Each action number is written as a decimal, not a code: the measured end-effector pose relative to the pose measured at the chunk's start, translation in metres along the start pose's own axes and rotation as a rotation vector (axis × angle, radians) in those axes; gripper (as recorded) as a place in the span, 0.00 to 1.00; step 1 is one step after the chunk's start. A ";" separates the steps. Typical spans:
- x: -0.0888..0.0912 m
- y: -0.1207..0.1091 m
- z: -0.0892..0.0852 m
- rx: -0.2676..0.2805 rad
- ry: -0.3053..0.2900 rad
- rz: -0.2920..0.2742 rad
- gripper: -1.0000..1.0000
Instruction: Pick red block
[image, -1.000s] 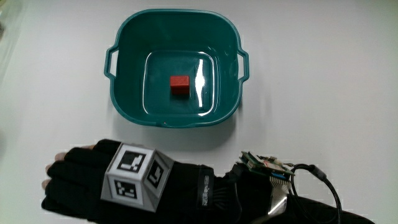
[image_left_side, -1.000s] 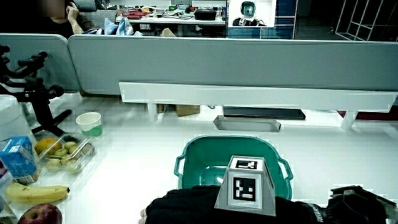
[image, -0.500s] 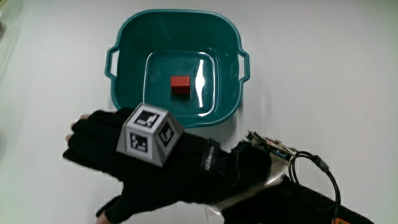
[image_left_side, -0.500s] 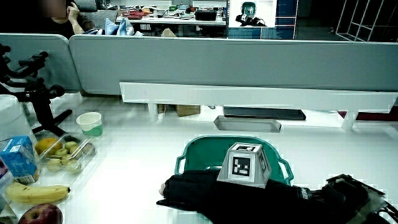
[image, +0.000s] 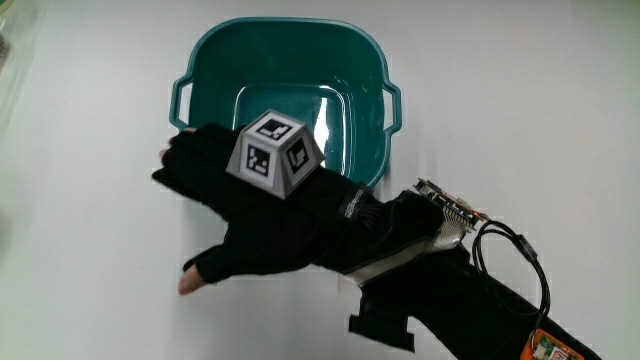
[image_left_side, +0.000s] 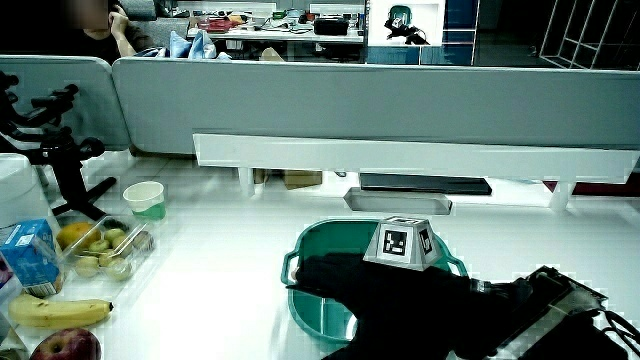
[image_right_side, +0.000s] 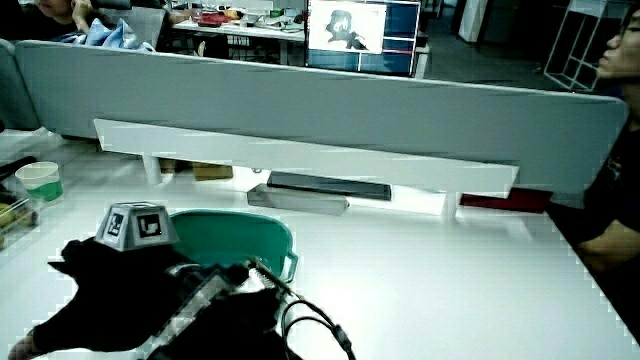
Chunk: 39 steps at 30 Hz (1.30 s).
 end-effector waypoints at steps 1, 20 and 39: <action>0.003 0.000 0.001 0.001 -0.004 -0.018 0.50; 0.093 0.006 -0.006 -0.007 0.165 -0.222 0.50; 0.128 0.010 -0.019 -0.070 0.040 -0.421 0.50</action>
